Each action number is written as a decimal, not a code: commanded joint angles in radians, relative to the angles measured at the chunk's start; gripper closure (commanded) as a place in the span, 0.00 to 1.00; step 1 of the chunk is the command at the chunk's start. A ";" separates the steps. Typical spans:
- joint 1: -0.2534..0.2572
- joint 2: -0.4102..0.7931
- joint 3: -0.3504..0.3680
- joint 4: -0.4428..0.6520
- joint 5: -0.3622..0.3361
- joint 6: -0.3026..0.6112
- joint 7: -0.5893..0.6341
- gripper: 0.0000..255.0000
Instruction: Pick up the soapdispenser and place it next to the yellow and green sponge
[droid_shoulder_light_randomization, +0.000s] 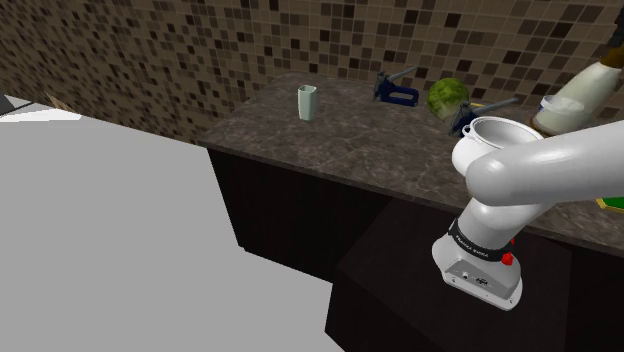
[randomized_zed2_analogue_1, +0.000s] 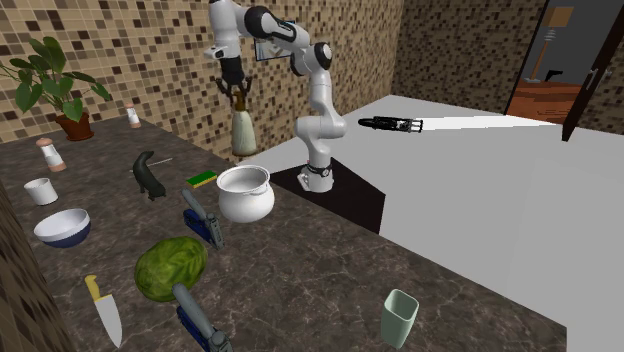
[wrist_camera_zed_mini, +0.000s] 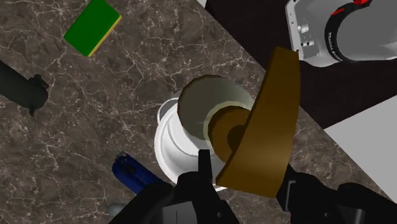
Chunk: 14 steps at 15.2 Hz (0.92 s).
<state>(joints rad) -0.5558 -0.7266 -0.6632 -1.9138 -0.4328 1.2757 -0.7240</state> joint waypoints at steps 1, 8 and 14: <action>-0.011 -0.011 -0.020 0.035 -0.024 -0.033 -0.047 1.00; -0.023 -0.013 -0.110 0.191 -0.107 -0.129 -0.222 1.00; 0.008 0.024 -0.224 0.374 -0.176 -0.200 -0.395 1.00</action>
<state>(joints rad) -0.5562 -0.7097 -0.8637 -1.5687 -0.5962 1.0830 -1.0880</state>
